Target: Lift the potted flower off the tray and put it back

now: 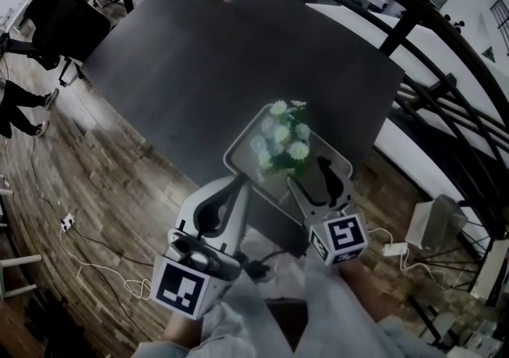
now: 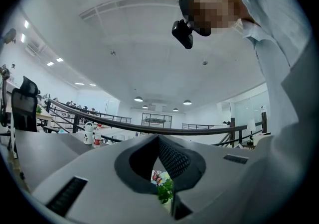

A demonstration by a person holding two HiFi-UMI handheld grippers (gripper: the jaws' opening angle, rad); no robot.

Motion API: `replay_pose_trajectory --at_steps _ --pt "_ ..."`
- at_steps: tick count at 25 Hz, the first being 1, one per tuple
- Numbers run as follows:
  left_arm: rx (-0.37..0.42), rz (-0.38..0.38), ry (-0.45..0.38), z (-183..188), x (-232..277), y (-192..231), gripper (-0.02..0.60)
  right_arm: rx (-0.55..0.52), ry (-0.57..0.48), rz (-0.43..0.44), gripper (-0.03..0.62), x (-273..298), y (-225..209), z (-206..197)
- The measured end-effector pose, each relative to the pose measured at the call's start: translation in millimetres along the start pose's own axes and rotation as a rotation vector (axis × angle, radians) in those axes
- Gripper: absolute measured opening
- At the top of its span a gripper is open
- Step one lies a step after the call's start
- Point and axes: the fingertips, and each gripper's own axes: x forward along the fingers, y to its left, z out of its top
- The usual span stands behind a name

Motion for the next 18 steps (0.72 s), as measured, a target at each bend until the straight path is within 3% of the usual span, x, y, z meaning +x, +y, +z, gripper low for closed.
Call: replay_pose_trajectory --at_steps 18 --pt "-0.055 -0.002 0.035 -19 1 43 -0.002 -0.057 0.137 -0.03 0.339 62 9 -40"
